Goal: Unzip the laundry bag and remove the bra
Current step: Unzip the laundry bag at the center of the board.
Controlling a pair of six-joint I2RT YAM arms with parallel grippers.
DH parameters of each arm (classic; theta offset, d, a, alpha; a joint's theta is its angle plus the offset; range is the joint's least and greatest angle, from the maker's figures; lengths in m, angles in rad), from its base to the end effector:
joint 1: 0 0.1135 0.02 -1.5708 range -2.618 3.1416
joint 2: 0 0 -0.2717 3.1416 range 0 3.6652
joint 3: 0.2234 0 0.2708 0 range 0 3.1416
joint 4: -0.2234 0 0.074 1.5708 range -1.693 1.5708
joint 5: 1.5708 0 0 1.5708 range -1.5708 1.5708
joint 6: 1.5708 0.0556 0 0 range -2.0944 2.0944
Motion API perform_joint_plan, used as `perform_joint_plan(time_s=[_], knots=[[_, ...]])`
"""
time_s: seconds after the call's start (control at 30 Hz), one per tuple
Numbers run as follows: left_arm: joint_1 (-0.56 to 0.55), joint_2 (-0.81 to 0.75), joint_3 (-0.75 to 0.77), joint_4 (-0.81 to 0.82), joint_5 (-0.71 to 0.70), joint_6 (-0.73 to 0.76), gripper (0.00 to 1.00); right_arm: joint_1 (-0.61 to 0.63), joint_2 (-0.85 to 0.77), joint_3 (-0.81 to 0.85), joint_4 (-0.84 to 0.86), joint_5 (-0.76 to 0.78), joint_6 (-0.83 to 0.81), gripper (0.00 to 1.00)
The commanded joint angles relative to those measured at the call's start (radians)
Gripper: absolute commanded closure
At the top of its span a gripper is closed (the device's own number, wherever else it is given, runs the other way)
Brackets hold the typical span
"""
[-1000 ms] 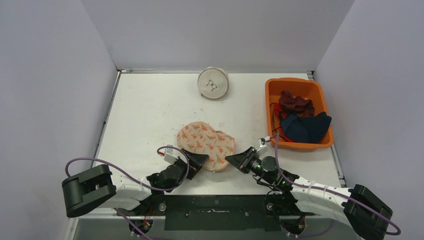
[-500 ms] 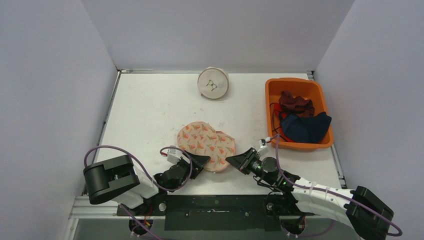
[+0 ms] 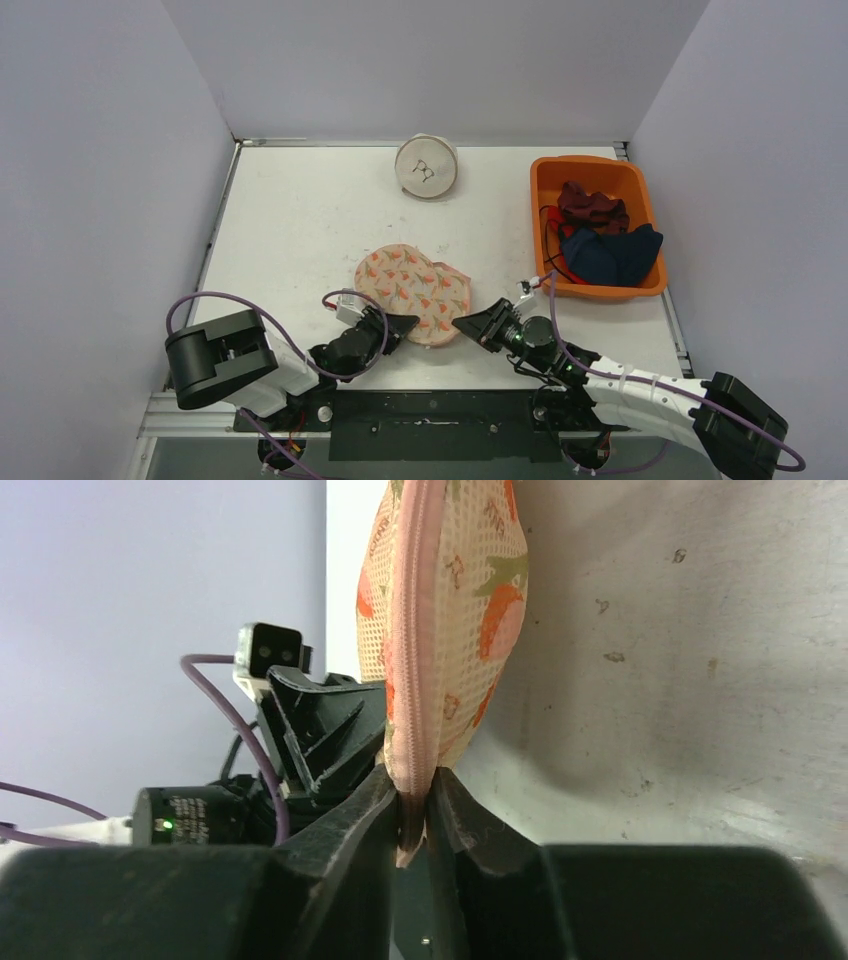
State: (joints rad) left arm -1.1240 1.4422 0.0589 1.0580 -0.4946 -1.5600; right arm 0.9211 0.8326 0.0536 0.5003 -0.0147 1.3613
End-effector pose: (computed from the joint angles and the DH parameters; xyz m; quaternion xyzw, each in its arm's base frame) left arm 0.1145 -0.1778 0.0954 -0.3097 0.7380 -0.5057 0.3219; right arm 0.1154 0.1532 0.1360 0.1700 0.7801 0.5498 0.2454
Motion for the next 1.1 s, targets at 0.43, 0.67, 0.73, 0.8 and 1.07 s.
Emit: perform_joint_plan(time_s=[0.43,0.67,0.73,0.8,1.07], knots=[[0.003,-0.418,0.237,-0.838,-0.068,0.086,1.0,0.243,-0.103,0.333,-0.666,0.468,-0.551,0.07],[0.003,-0.488,0.39,-1.195,-0.207,0.117,1.0,0.607,0.096,0.501,-0.892,1.014,-0.501,0.08],[0.003,-0.484,0.443,-1.292,-0.254,0.129,1.0,0.653,0.147,0.53,-0.927,1.092,-0.427,0.1],[0.003,-0.476,0.5,-1.392,-0.309,0.145,1.0,0.662,0.143,0.522,-0.887,1.105,-0.403,0.1],[0.007,-0.35,0.836,-1.882,-0.521,0.146,1.0,0.279,-0.048,0.342,-0.367,0.385,-0.652,0.1]])
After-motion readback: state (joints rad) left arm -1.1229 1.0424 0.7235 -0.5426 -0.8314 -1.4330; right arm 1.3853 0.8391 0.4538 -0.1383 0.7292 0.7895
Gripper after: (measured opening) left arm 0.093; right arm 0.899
